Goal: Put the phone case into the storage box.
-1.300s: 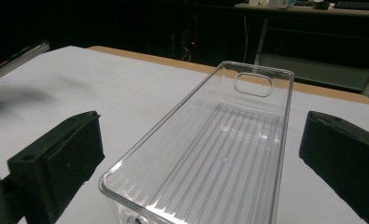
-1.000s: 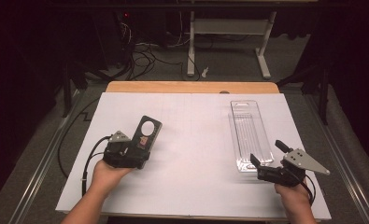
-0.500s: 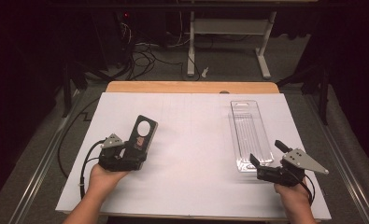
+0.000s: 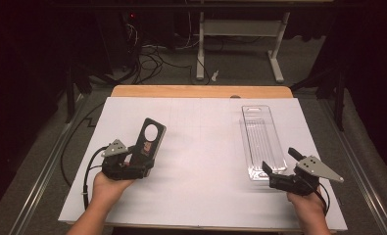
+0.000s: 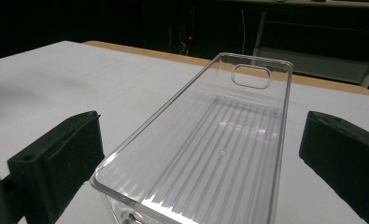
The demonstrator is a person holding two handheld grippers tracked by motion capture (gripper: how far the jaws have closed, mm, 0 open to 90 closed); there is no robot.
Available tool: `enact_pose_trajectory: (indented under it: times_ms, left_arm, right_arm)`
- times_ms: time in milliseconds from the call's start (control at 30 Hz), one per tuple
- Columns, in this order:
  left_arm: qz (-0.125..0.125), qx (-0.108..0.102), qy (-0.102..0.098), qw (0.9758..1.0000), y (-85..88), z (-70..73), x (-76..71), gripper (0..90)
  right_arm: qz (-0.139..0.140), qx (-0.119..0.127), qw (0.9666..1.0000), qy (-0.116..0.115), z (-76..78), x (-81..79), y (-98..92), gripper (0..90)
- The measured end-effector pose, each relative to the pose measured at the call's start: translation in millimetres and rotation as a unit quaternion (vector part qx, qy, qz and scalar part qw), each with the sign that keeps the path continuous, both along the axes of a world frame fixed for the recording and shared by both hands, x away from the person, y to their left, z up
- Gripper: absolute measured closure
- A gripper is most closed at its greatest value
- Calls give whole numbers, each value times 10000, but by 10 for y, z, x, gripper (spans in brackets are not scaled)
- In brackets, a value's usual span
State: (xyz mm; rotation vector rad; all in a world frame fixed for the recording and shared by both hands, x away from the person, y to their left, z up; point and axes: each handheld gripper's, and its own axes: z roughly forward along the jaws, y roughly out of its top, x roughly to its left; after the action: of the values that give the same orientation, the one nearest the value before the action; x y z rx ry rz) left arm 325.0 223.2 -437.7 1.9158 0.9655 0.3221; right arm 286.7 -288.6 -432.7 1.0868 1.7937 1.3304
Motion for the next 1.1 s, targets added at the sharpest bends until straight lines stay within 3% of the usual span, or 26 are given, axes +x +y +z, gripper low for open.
enact_pose_trajectory:
  times_ms: [300, 567, 700, 900, 1100]
  left_arm:
    - [-157, -34, -220, 9996, 14, -36, 3, 130]
    - [-369, -126, -259, 9989, -8, -56, 17, 130]
    - [-387, -139, -233, 9989, -31, -42, 11, 130]
    - [-298, -190, -356, 9987, -41, 3, -5, 130]
    - [-331, -246, -303, 9987, -29, 14, -2, 130]
  right_arm:
    - [-50, 26, 10000, 19, 3, 9, 1, 3]
    - [-56, 21, 9999, 85, 40, 17, 17, 3]
    - [-52, -43, 9999, 100, 72, 29, 50, 3]
    - [-37, -43, 10000, 69, 173, 55, 125, 3]
    - [14, -135, 9999, 49, 278, 104, 208, 3]
